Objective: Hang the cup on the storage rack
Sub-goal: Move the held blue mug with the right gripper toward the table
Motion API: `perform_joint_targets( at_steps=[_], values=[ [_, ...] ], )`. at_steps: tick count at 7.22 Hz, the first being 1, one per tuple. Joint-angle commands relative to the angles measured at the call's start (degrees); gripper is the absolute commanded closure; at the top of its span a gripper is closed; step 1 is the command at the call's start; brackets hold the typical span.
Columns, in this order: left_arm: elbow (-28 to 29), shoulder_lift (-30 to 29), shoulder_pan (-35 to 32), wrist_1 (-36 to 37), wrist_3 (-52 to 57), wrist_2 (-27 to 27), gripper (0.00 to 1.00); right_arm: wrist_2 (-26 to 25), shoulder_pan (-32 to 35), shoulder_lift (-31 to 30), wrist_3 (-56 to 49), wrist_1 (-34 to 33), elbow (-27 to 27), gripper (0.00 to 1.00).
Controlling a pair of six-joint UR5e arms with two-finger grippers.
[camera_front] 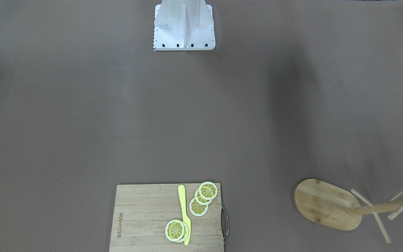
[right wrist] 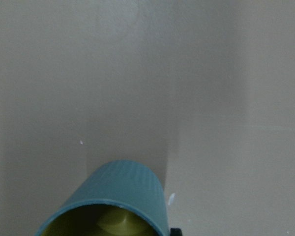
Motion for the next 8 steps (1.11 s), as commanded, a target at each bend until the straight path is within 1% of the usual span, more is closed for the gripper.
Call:
perform_joint_targets(
  at_steps=[1, 2, 3, 4, 5, 6, 7, 8],
  values=[
    [-0.10, 0.00, 0.00, 0.01, 0.00, 0.00, 0.01, 5.25, 2.32, 1.15, 3.86, -0.32, 3.41, 1.00],
    [-0.10, 0.00, 0.00, 0.01, 0.00, 0.00, 0.01, 5.26, 2.77, 1.33, 4.39, -1.10, 5.42, 1.00],
    [-0.36, 0.00, 0.00, 0.01, 0.00, 0.00, 0.01, 5.43, 3.12, 2.98, 7.53, -5.20, 8.92, 1.00],
    [-0.45, 0.00, 0.00, 0.01, 0.00, 0.00, 0.01, 5.35, 2.95, 3.34, 11.91, -11.41, 15.74, 1.00],
    [-0.45, 0.00, 0.00, 0.01, 0.00, 0.00, 0.01, 5.35, 1.21, 4.22, 18.83, -16.52, 23.12, 1.00],
    [-0.45, 0.00, 0.09, 0.01, 0.00, 0.00, 0.01, 5.35, -1.94, 4.49, 25.68, -19.79, 29.63, 1.00],
    [-0.45, 0.00, 0.00, 0.01, 0.00, 0.00, 0.01, 5.26, -5.89, 5.88, 33.93, -21.48, 34.48, 1.00],
    [-0.37, 0.00, 0.00, 0.01, 0.00, 0.00, 0.01, 4.82, -10.54, 6.94, 43.76, -21.50, 38.80, 1.00]
  ],
)
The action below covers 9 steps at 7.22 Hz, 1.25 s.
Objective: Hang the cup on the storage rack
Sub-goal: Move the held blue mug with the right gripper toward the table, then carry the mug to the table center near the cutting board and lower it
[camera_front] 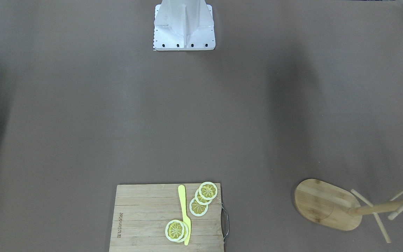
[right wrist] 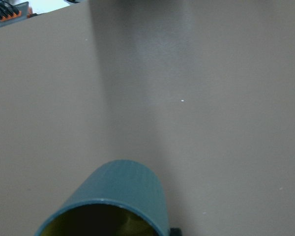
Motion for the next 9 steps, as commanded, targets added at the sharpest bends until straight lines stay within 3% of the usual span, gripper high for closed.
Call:
perform_joint_targets(
  at_steps=[1, 3, 6, 9],
  values=[
    [0.50, -0.09, 0.07, 0.00, 0.00, 0.00, 0.01, -0.73, -9.90, 3.33, 19.95, -1.38, 9.28, 1.00],
    [1.03, -0.09, 0.07, 0.00, 0.00, 0.00, 0.01, -4.57, -19.99, 7.29, 34.20, -1.38, 13.42, 1.00],
    [1.30, -0.09, 0.07, 0.09, 0.00, 0.00, 0.01, -19.58, -38.80, 15.37, 58.36, -1.38, 13.18, 1.00],
    [1.47, -0.09, 0.07, 0.00, -0.78, 0.00, 0.01, -23.05, -45.34, 21.26, 72.37, -1.29, 10.73, 1.00]
  ],
)
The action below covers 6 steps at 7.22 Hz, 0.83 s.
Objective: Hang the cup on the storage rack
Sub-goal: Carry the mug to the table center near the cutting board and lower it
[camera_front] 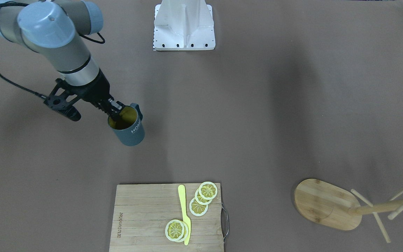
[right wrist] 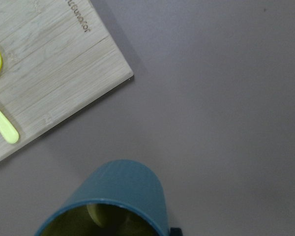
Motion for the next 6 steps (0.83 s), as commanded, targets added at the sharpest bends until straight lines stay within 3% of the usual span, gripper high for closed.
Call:
perform_joint_targets(
  at_steps=[1, 4, 6],
  values=[
    [-0.09, 0.00, 0.00, -0.16, -1.13, 0.00, 0.01, -1.72, -4.13, 6.26, 9.05, 0.16, -5.47, 1.00],
    [0.08, 0.00, 0.00, -0.16, -1.13, 0.00, 0.01, -2.51, -6.25, 10.68, 13.47, 0.51, -12.26, 1.00],
    [0.26, 0.00, 0.00, -0.16, -1.13, 0.00, 0.01, -2.42, -7.30, 13.05, 19.07, 5.13, -17.61, 1.00]
  ],
)
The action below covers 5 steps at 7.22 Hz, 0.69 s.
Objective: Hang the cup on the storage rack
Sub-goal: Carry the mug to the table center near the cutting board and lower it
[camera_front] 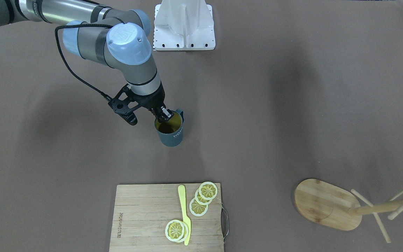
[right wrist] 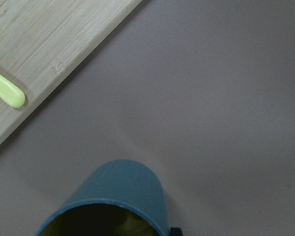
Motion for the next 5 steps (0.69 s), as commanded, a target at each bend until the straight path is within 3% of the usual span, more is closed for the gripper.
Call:
perform_joint_targets(
  at_steps=[1, 5],
  values=[
    [0.25, 0.00, 0.00, 0.00, 0.08, 0.01, 0.01, 0.02, -1.40, 1.32, 5.90, 4.05, -3.48, 1.00],
    [0.34, -0.61, 0.00, 0.09, 0.09, 0.01, 0.01, 0.02, -3.16, 1.23, 6.45, 6.52, -4.18, 1.00]
  ],
)
